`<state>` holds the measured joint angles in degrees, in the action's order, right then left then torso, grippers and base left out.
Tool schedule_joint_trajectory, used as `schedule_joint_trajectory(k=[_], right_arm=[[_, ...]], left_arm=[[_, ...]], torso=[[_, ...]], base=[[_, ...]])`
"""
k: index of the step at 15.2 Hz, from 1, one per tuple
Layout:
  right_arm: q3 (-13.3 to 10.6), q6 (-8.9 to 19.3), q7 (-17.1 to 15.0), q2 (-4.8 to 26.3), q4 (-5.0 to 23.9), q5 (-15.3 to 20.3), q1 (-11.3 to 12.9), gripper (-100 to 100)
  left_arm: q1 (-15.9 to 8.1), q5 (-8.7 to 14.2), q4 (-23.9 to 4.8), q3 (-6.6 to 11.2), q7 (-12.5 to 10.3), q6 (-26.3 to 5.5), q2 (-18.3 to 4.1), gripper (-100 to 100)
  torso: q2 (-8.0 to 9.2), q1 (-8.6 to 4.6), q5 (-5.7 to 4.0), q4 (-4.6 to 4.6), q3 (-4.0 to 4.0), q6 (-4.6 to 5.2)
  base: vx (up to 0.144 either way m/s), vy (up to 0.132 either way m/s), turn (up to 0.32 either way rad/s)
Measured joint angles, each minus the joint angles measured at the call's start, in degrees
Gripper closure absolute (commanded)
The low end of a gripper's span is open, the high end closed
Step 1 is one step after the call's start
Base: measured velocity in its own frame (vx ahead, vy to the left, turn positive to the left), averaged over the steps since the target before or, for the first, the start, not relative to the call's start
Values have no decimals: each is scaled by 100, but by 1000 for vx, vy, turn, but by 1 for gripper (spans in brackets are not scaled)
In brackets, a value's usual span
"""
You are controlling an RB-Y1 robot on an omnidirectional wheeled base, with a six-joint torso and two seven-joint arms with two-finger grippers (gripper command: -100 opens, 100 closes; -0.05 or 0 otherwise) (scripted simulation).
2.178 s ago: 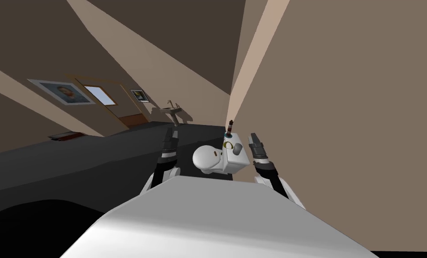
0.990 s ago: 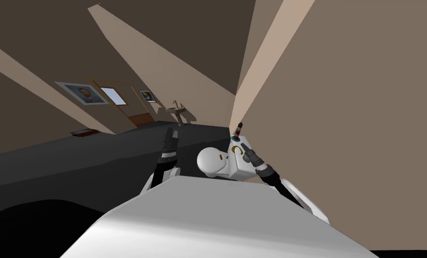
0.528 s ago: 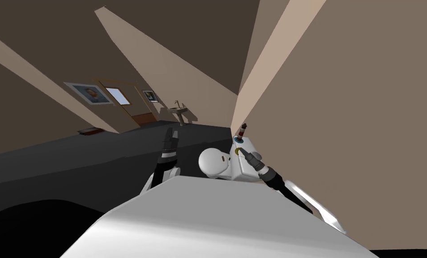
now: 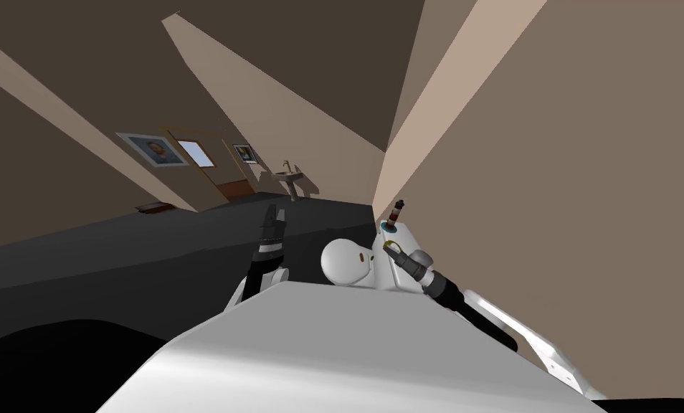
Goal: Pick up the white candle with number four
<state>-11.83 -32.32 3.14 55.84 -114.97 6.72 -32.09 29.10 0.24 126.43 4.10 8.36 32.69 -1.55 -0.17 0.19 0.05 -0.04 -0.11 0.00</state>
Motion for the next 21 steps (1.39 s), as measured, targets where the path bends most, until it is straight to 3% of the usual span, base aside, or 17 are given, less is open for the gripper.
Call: schedule_joint_trajectory(k=[14,21], right_arm=[[-441,-117,-134,1681,387,70,-252,-100],[-492,-120,-131,1803,428,90,-235,-100]], left_arm=[[0,0,0,0,0,0,0,0],[-1,0,0,0,0,0,0,0]], torso=[[20,-14,-4,5,12,1],[21,-21,-6,5,13,0]], base=[[9,12,4],[-4,2,19]])
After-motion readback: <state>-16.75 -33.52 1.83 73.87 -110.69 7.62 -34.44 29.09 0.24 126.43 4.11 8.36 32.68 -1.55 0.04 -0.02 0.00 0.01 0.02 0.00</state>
